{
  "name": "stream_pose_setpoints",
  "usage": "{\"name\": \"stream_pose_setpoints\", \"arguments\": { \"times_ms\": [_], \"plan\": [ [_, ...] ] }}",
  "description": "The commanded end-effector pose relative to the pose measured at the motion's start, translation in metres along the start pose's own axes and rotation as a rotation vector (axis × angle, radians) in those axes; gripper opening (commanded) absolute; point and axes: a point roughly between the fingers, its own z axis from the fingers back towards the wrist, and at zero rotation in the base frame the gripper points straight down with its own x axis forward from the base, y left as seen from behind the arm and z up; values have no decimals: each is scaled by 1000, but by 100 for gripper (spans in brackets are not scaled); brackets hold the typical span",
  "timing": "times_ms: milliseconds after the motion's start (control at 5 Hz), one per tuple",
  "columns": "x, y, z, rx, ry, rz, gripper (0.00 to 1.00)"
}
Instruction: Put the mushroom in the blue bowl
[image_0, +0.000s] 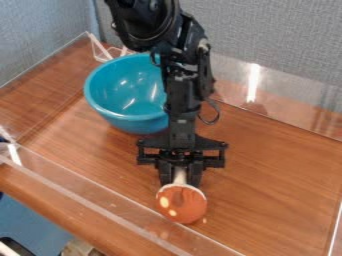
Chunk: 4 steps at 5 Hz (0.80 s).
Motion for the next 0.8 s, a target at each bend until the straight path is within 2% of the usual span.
{"name": "stream_pose_setpoints", "arguments": {
  "times_ms": [0, 600],
  "plan": [
    [-3, 9, 5, 10, -11, -5, 0],
    [-11, 13, 14, 18, -21, -42, 0]
  ]
}}
